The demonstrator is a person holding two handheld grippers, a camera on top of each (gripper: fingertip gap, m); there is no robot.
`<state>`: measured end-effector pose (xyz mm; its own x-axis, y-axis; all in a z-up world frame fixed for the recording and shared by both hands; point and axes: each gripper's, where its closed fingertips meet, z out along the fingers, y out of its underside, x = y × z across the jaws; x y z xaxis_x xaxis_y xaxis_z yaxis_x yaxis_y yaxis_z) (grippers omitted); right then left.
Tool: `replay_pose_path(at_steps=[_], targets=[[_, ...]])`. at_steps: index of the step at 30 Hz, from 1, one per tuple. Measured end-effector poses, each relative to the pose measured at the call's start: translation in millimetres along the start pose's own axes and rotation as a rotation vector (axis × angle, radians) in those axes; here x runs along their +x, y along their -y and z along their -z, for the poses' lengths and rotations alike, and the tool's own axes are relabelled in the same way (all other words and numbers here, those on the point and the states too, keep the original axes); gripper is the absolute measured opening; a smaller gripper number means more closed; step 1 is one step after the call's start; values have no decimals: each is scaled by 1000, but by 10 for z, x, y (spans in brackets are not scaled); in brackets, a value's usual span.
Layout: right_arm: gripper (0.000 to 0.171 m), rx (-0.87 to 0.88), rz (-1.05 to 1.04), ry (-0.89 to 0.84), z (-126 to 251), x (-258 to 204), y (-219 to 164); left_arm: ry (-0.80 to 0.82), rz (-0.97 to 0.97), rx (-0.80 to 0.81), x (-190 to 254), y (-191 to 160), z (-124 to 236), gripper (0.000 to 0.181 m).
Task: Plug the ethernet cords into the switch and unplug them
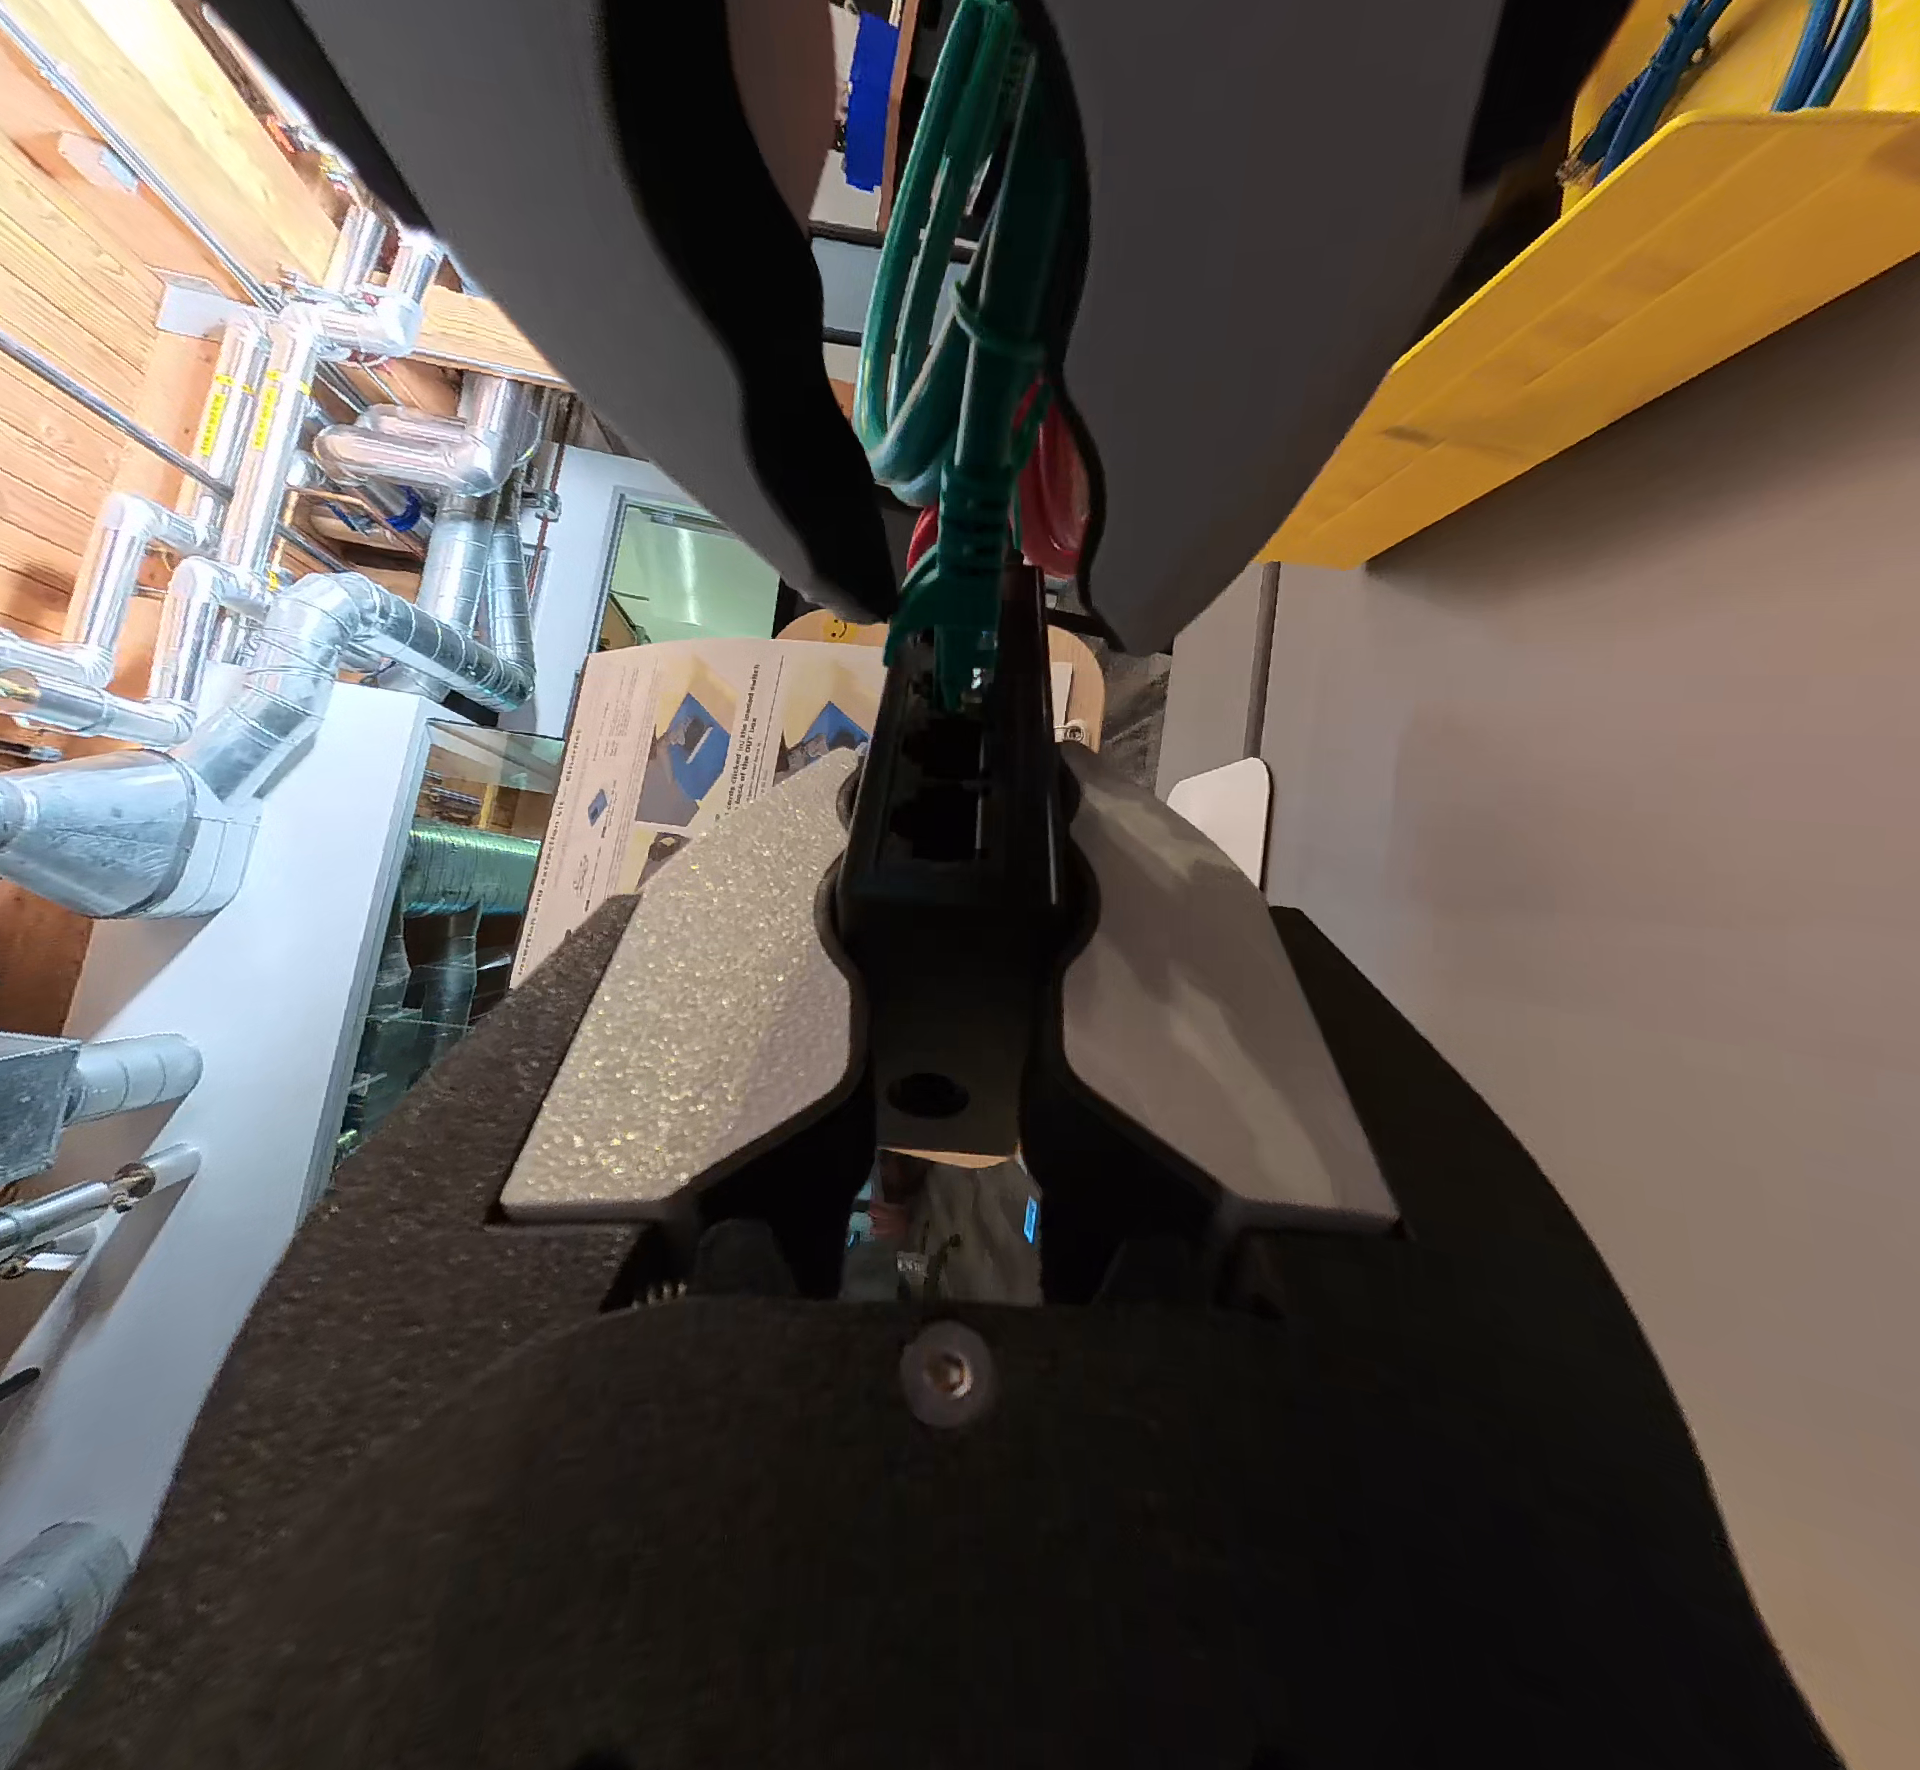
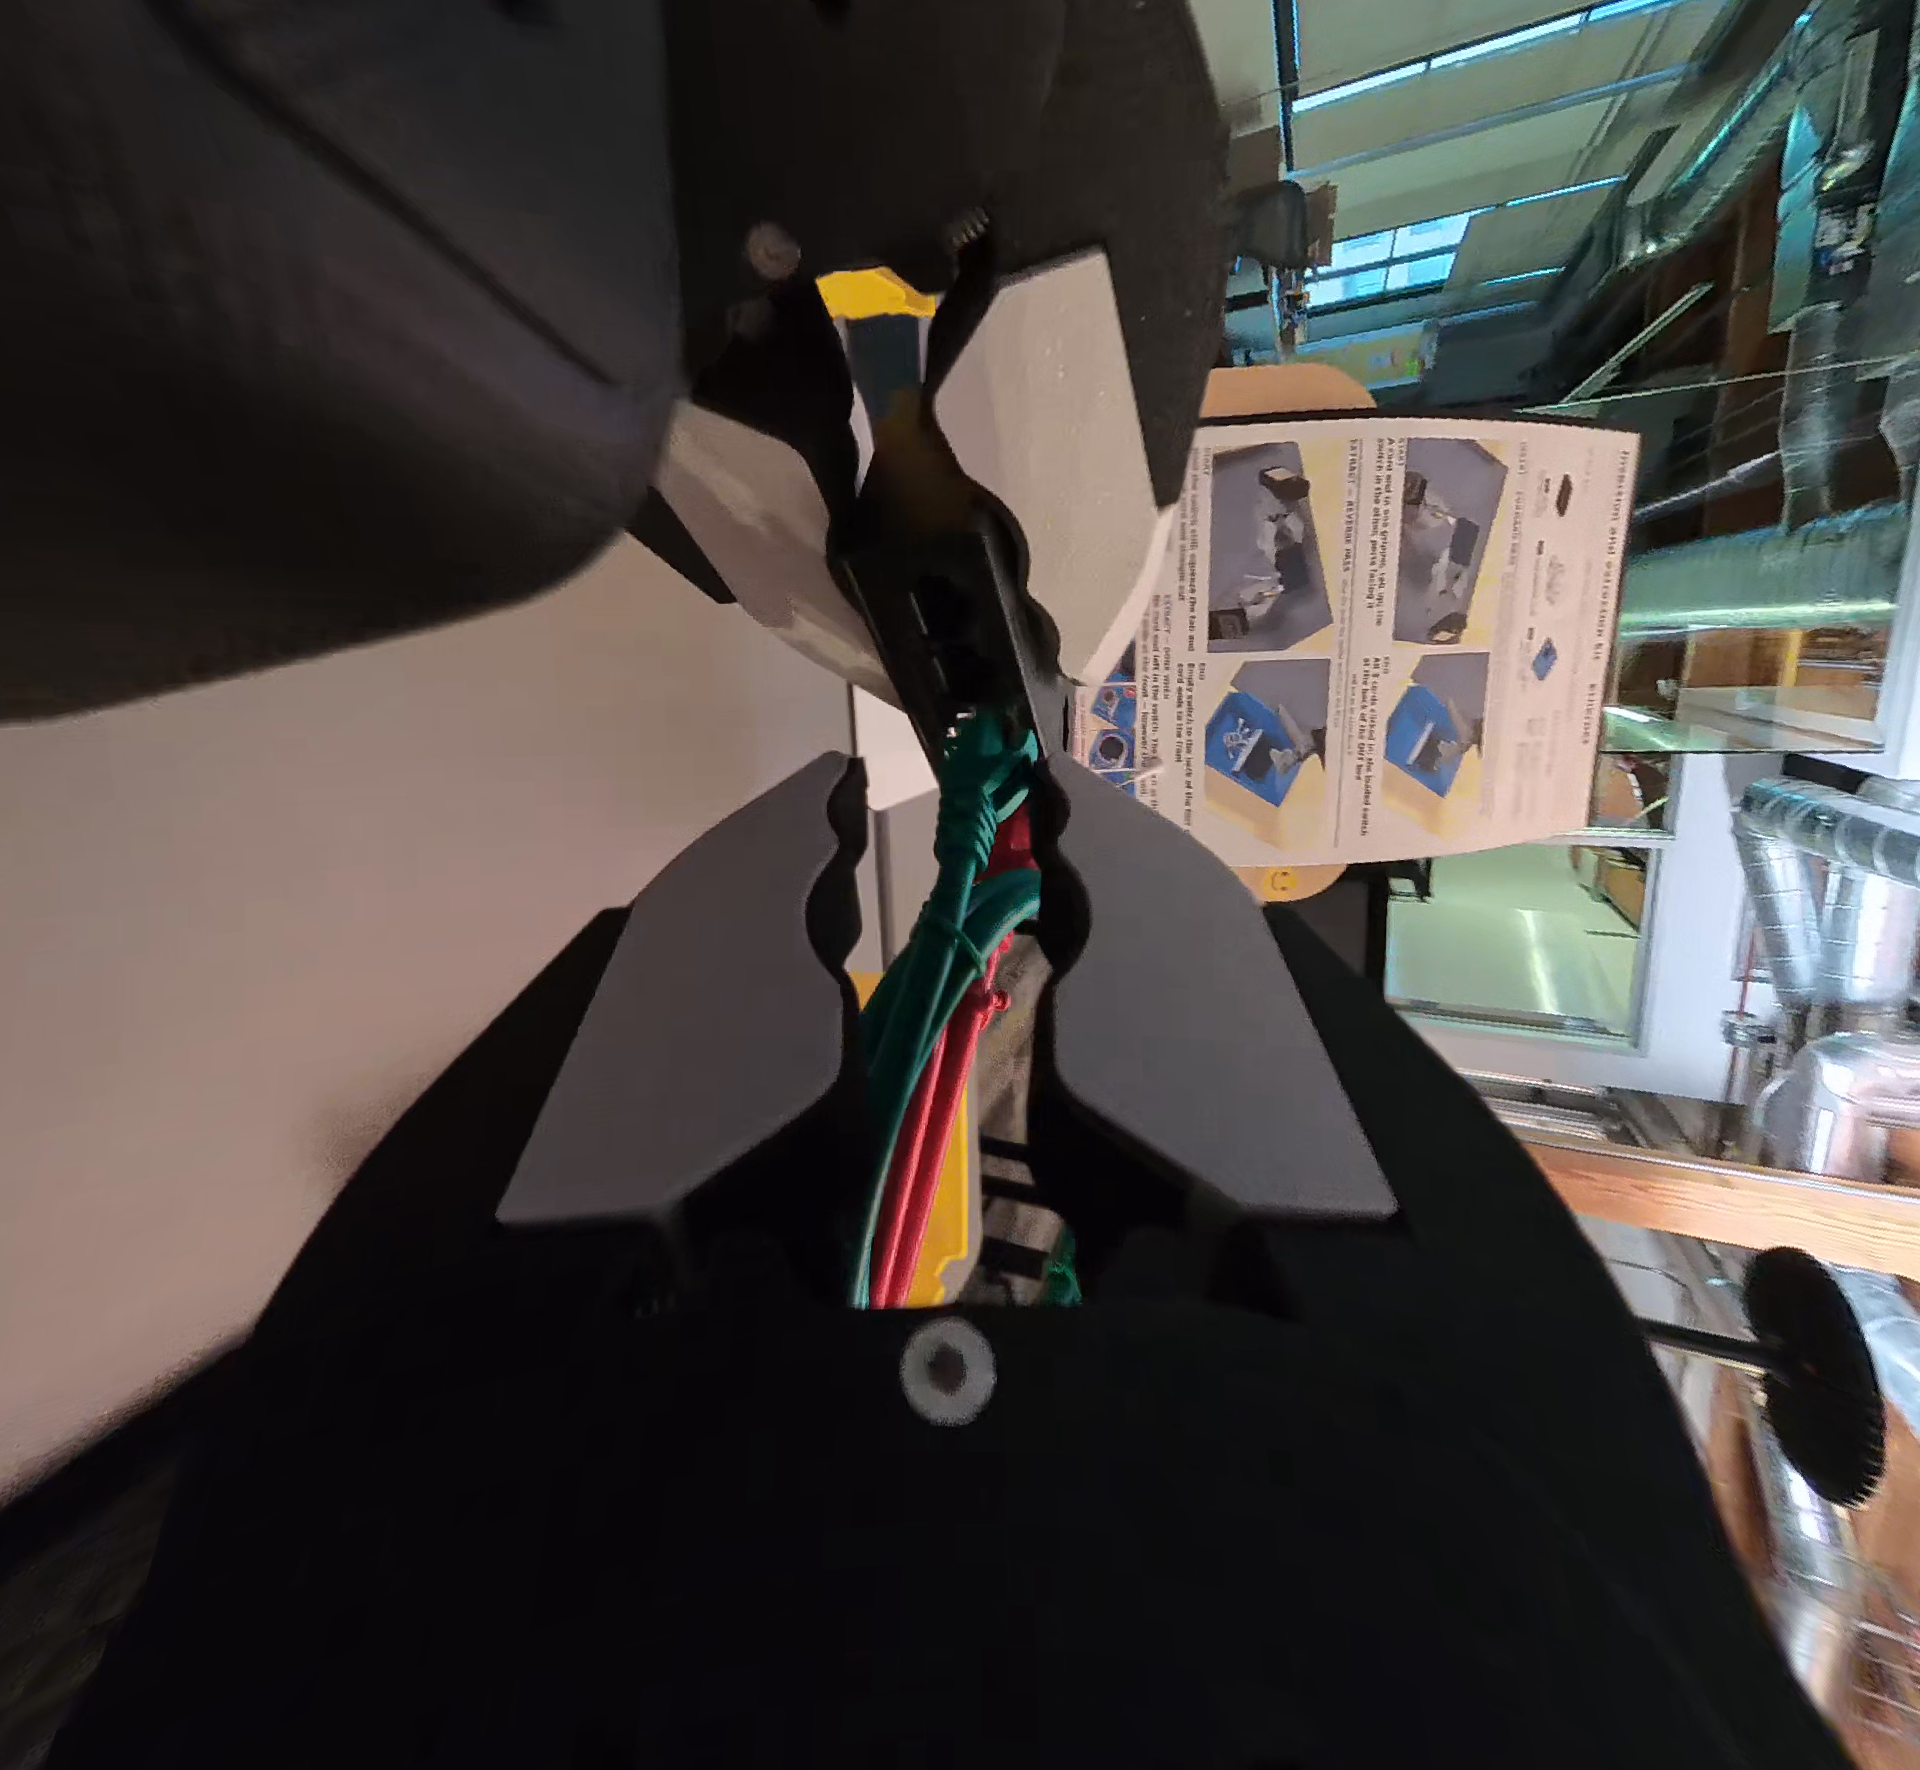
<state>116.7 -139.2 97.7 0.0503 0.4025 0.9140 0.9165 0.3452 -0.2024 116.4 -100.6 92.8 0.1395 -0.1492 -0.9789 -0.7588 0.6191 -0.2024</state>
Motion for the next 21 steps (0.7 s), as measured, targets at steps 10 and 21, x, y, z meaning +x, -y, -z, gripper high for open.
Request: replay_pose_path(at_steps=[10,21], targets=[[27,-59,136,-85,-22,13,-38,-18,-4,-13,30,36,26,30],[17,-11,138,-121,67,59,-11,-23,14,23,24,135,83,32]])
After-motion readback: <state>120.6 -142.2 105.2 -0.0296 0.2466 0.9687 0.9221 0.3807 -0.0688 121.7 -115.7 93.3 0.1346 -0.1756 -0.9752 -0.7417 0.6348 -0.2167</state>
